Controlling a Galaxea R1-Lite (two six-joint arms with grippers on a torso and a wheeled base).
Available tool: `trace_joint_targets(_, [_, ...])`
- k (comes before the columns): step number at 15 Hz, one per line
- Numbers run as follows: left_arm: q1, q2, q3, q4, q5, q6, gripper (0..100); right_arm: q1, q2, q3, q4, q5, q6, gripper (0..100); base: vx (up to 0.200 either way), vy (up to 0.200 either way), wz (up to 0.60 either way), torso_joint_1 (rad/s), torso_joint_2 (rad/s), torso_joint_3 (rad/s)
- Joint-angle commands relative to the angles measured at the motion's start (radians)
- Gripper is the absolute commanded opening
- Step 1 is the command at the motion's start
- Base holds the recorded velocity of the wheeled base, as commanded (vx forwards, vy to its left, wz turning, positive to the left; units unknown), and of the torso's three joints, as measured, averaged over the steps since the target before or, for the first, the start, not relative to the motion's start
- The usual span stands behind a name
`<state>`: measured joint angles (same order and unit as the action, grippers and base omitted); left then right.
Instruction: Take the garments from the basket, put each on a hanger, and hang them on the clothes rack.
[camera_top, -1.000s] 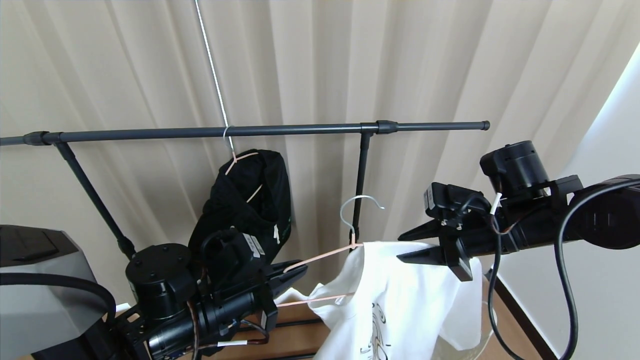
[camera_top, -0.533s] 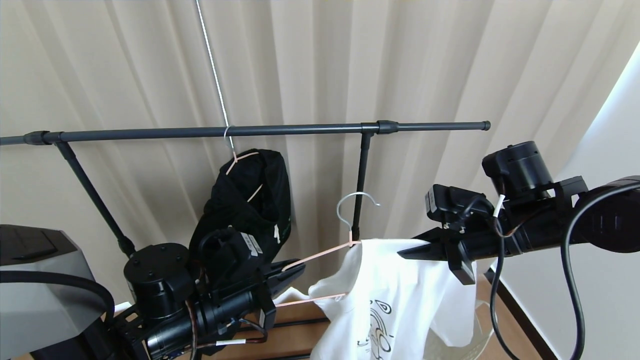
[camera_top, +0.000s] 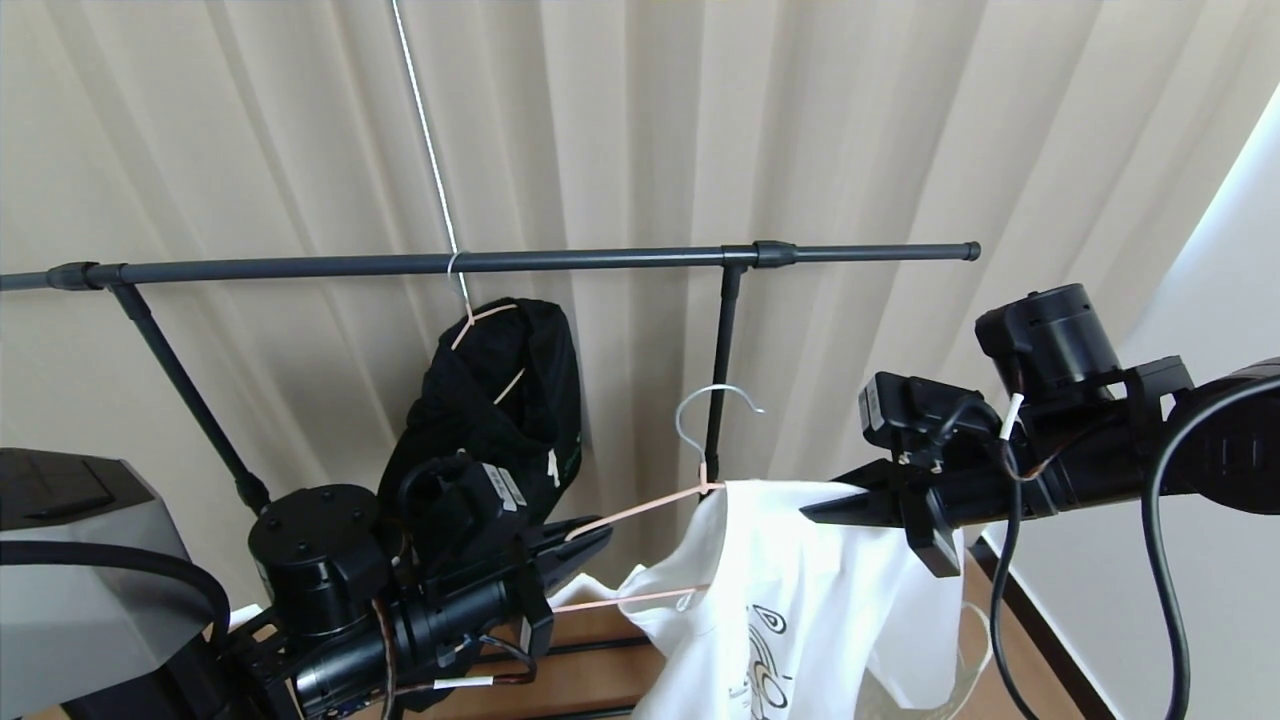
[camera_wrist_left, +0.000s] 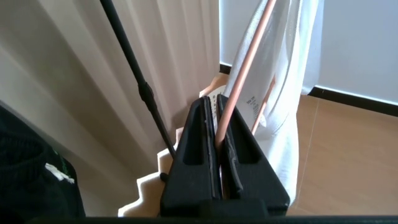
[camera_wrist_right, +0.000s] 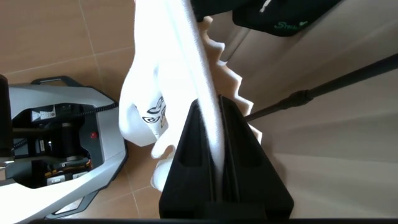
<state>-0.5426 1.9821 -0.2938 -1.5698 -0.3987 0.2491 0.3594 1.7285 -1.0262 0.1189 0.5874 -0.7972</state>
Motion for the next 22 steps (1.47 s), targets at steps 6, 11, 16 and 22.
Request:
trace_joint_targets(6, [0.001, 0.0, 0.001, -0.001, 0.0, 0.001, 0, 0.003, -0.02, 0.003, 0.005, 0.002, 0.0, 0, 0.0, 0.0, 0.0, 0.0, 0.0, 0.0])
trace_joint_targets(11, [0.006, 0.0, -0.007, -0.001, 0.0, -0.011, 100, 0.001, -0.066, 0.06, -0.001, -0.001, -0.002, 0, 0.0, 0.0, 0.0, 0.0, 0.0, 0.0])
trace_joint_targets(16, [0.055, -0.094, 0.021, -0.001, 0.0, -0.157, 100, -0.013, -0.113, 0.072, -0.005, -0.087, -0.004, 0, 0.0, 0.0, 0.0, 0.0, 0.0, 0.0])
trace_joint_targets(22, [0.112, -0.098, 0.061, 0.008, 0.172, -0.304, 100, 0.033, -0.17, 0.291, -0.424, -0.497, -0.002, 0, 0.0, 0.0, 0.0, 0.0, 0.0, 0.0])
